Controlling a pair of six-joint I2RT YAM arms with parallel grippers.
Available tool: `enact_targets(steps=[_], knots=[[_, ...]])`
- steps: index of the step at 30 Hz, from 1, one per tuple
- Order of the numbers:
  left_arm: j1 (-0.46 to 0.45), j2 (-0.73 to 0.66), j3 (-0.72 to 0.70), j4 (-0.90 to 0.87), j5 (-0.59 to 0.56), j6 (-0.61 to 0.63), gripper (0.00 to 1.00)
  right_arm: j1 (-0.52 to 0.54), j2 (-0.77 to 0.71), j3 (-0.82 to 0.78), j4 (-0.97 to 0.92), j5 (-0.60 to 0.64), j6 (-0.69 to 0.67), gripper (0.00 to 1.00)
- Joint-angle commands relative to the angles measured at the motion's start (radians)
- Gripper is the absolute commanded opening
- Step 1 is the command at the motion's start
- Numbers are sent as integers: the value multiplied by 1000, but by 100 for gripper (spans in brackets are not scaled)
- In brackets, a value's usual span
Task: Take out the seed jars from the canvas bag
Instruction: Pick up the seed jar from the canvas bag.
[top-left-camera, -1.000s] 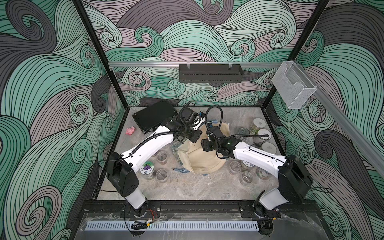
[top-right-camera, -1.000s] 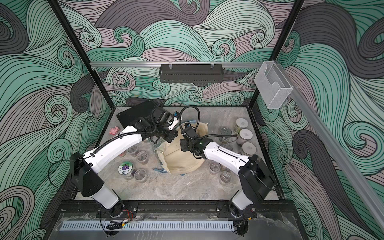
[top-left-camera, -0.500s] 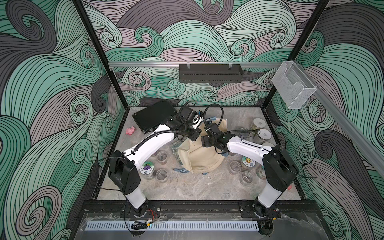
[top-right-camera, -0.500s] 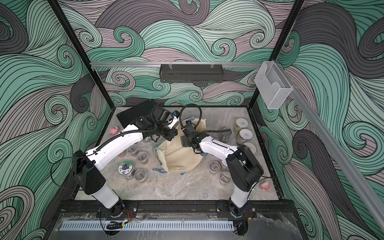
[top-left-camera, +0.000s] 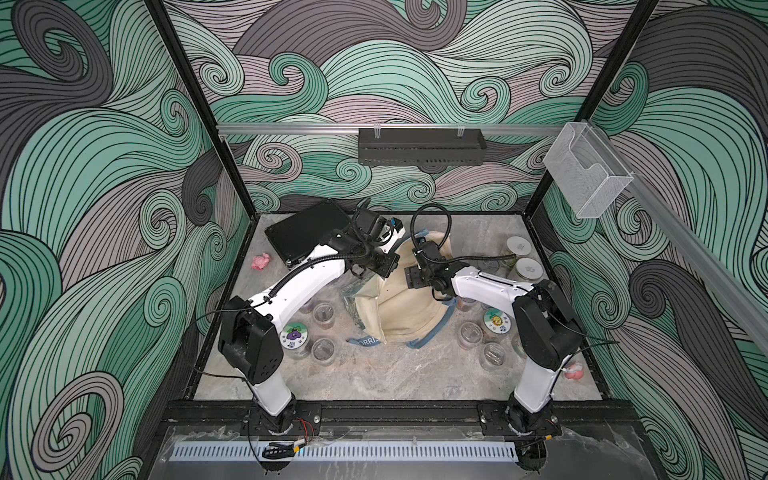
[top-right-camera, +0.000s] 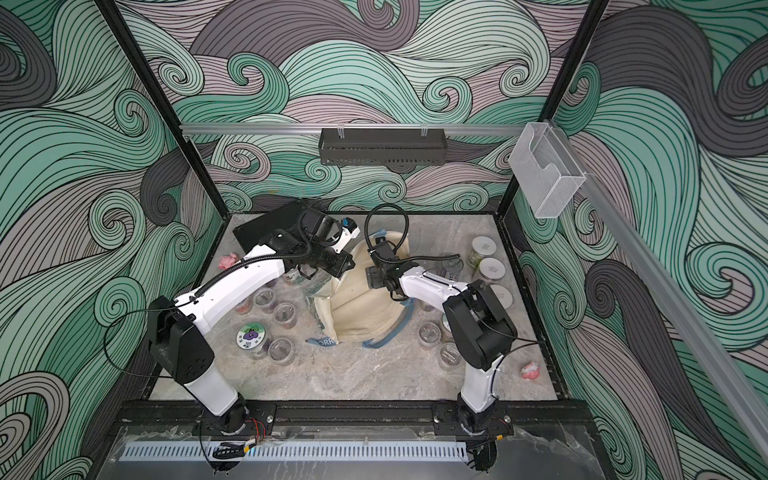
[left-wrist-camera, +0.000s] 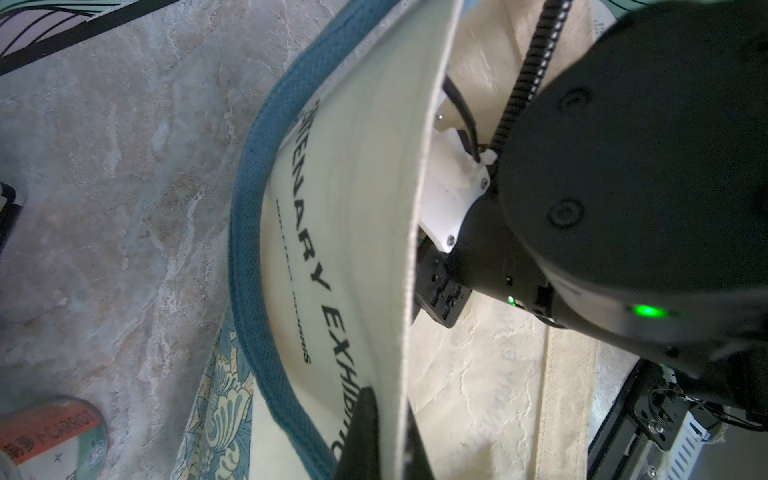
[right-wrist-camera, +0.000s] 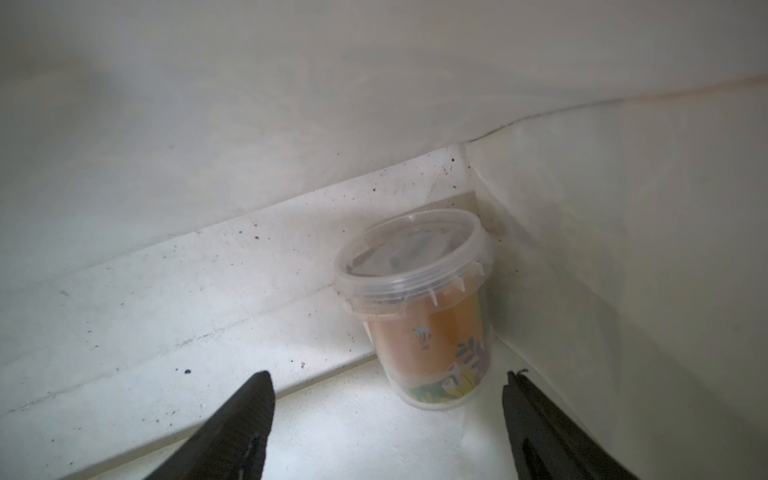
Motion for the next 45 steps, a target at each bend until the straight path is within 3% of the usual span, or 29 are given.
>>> enact_targets(steps=[1,20,34,45], knots=[[10,12,23,-2,32,-11,4,-20,35,37,13,-30,-10,84],[29,25,29,-4,56,-19,4,-29,155,96,15,-129,21,74],[40,32,33,-4,78,-28,4,-65,226,164,-6,-112,188,86],[55,38,33,-2,92,-37,4,-77,201,136,45,-141,229,67]])
